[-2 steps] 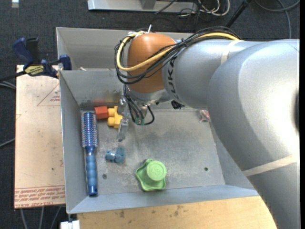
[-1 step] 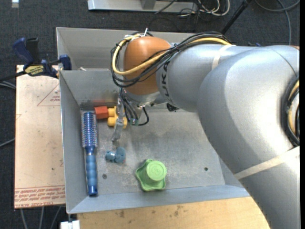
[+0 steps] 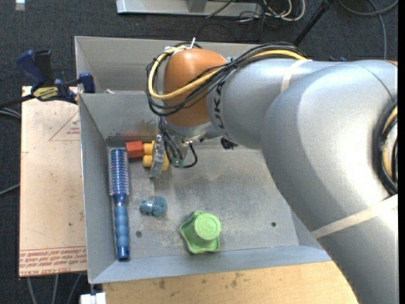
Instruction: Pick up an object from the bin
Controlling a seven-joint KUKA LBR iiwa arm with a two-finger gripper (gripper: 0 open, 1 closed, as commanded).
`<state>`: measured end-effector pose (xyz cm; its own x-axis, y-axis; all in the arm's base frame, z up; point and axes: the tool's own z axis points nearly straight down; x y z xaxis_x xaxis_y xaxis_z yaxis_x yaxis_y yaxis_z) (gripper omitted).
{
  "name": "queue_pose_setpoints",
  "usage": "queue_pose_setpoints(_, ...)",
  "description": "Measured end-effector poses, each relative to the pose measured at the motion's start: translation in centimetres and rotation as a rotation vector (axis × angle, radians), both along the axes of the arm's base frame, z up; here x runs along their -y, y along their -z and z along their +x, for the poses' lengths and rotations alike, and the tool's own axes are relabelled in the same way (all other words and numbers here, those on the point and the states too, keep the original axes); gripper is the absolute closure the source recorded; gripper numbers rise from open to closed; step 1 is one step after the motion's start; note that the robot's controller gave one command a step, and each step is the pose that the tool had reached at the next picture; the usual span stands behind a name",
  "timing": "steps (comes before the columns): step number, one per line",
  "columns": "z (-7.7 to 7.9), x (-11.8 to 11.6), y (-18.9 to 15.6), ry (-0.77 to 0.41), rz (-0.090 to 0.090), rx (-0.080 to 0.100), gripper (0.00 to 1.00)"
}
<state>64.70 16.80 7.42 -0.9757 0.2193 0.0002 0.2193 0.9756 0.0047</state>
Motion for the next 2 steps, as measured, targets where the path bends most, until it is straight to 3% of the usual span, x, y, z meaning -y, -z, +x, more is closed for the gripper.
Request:
queue_pose_setpoints(1,0.1,-3.4,0.2,-0.011,-0.001,0.005,1.0)
queue_pose_setpoints(2,-1.1,-7.8,-0.8,-0.154,-0.016,0.006,1.0)
